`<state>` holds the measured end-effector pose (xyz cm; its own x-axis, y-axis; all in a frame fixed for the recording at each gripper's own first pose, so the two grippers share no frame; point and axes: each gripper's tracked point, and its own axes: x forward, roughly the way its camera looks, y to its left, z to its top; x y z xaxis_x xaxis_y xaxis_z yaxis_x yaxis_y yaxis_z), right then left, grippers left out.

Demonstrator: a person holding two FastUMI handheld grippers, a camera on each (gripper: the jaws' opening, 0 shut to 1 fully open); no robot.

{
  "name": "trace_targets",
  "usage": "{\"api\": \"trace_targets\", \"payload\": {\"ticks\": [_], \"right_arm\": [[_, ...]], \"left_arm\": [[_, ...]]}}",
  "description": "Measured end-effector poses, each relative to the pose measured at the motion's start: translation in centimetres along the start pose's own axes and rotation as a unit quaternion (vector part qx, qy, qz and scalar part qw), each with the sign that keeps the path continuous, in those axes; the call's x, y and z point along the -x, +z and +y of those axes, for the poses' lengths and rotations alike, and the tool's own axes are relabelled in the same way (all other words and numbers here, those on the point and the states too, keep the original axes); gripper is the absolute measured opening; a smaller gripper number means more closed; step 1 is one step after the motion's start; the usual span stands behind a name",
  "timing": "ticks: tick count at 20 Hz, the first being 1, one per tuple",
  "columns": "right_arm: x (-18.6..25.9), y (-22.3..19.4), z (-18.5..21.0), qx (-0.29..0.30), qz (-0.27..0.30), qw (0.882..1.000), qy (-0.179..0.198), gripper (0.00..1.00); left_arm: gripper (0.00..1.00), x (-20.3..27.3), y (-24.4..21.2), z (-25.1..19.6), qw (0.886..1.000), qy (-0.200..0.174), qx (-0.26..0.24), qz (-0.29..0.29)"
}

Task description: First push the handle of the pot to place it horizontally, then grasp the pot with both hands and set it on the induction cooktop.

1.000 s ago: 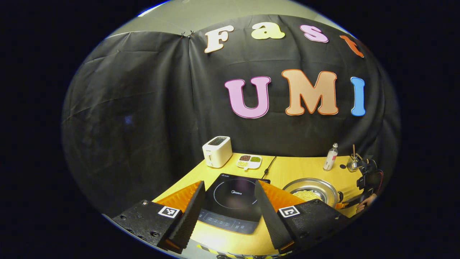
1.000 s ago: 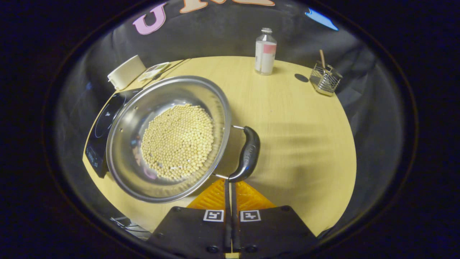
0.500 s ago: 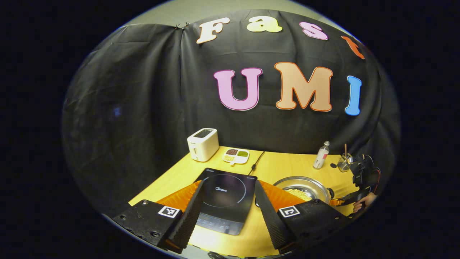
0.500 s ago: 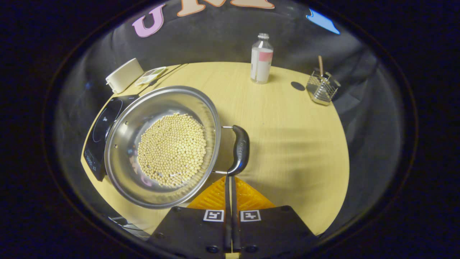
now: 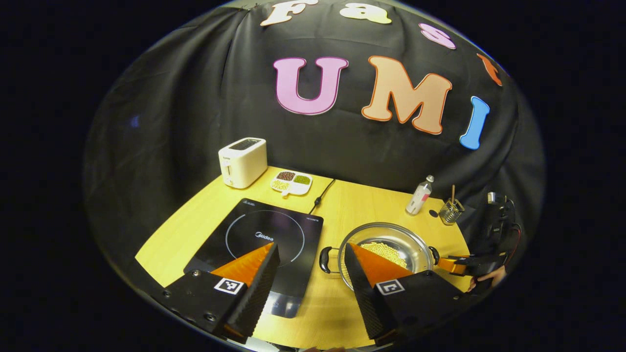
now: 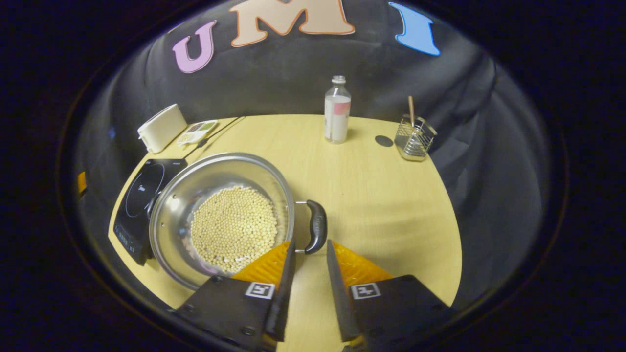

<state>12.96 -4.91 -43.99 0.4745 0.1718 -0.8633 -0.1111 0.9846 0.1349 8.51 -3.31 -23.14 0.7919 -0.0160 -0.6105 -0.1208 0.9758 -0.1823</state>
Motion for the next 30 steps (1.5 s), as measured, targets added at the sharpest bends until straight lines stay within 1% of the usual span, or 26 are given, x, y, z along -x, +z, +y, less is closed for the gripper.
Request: {"api": "trace_targets", "payload": {"ticks": [2,3,4,5,6,7,9,10,13,15,16,17,18,19,21,22,23,24,25,30], "right_arm": [[-0.4,0.2,0.0,-0.001,0.0,1.0,-0.001,0.67],[-0.7,0.2,0.2,-0.002,0.003,1.0,0.003,0.67],[-1.1,0.3,0.3,-0.004,0.004,1.0,0.006,0.69],[-1.4,0.4,0.4,-0.009,0.007,1.0,0.009,0.7],[-1.8,0.6,0.7,-0.018,0.01,1.0,0.018,0.69],[-2.2,0.3,1.0,-0.027,0.018,0.999,0.025,0.7],[-3.3,0.1,1.3,-0.044,0.033,0.998,0.03,0.66],[-3.8,0.3,1.4,-0.049,0.034,0.998,0.032,0.6],[-4.7,-0.1,1.8,-0.054,0.046,0.997,0.035,0.59],[-5.4,-0.5,2.0,-0.048,0.055,0.997,0.035,0.59],[-5.8,-0.6,2.0,-0.047,0.059,0.997,0.035,0.59],[-6.0,-0.7,2.1,-0.046,0.061,0.996,0.035,0.59],[-6.2,-0.7,2.1,-0.046,0.063,0.996,0.037,0.68],[-6.4,-0.9,2.1,-0.047,0.066,0.996,0.04,0.6],[-6.8,-1.3,2.3,-0.048,0.074,0.995,0.05,0.6],[-7.0,-1.4,2.4,-0.048,0.078,0.994,0.054,0.6],[-7.2,-1.5,2.3,-0.047,0.08,0.994,0.055,0.61],[-6.3,-1.2,2.0,-0.055,0.083,0.994,0.055,0.62],[-7.1,-1.4,2.1,-0.06,0.083,0.993,0.055,0.61],[-8.0,-1.6,2.0,-0.074,0.095,0.991,0.056,0.61]], "left_arm": [[0.83,-1.6,-0.8,-0.2,1.0,-0.011,-0.001,0.015],[0.83,-2.5,-1.3,-0.5,1.0,-0.018,-0.002,0.022],[0.83,-3.7,-2.0,-0.8,0.999,-0.026,-0.004,0.036],[0.83,-4.6,-3.1,-1.2,0.998,-0.034,-0.006,0.057],[0.84,-5.3,-3.9,-1.5,0.997,-0.04,-0.008,0.072],[0.84,-6.3,-4.3,-1.7,0.996,-0.046,-0.013,0.077],[0.83,-8.2,-5.6,-2.1,0.994,-0.057,-0.021,0.096],[0.84,-9.0,-6.3,-2.2,0.992,-0.06,-0.027,0.107],[0.84,-11.1,-8.1,-2.5,0.987,-0.074,-0.035,0.139],[0.84,-12.4,-9.1,-2.3,0.984,-0.075,-0.022,0.158],[0.81,-13.0,-9.8,-2.4,0.983,-0.075,-0.006,0.168],[0.8,-13.5,-10.2,-2.6,0.981,-0.078,0.008,0.177],[0.8,-13.9,-10.8,-2.5,0.979,-0.081,0.015,0.186],[0.8,-14.2,-11.3,-2.4,0.977,-0.082,0.022,0.197],[0.81,-14.8,-11.7,-2.9,0.973,-0.095,0.04,0.207],[0.76,-15.1,-11.9,-3.2,0.972,-0.101,0.043,0.208],[0.76,-15.4,-12.1,-3.3,0.97,-0.104,0.041,0.214],[0.8,-15.5,-12.3,-3.4,0.969,-0.103,0.037,0.219],[0.75,-15.8,-12.2,-3.4,0.97,-0.103,0.031,0.22],[0.72,-16.9,-12.4,-3.3,0.969,-0.087,0.003,0.232]]}}
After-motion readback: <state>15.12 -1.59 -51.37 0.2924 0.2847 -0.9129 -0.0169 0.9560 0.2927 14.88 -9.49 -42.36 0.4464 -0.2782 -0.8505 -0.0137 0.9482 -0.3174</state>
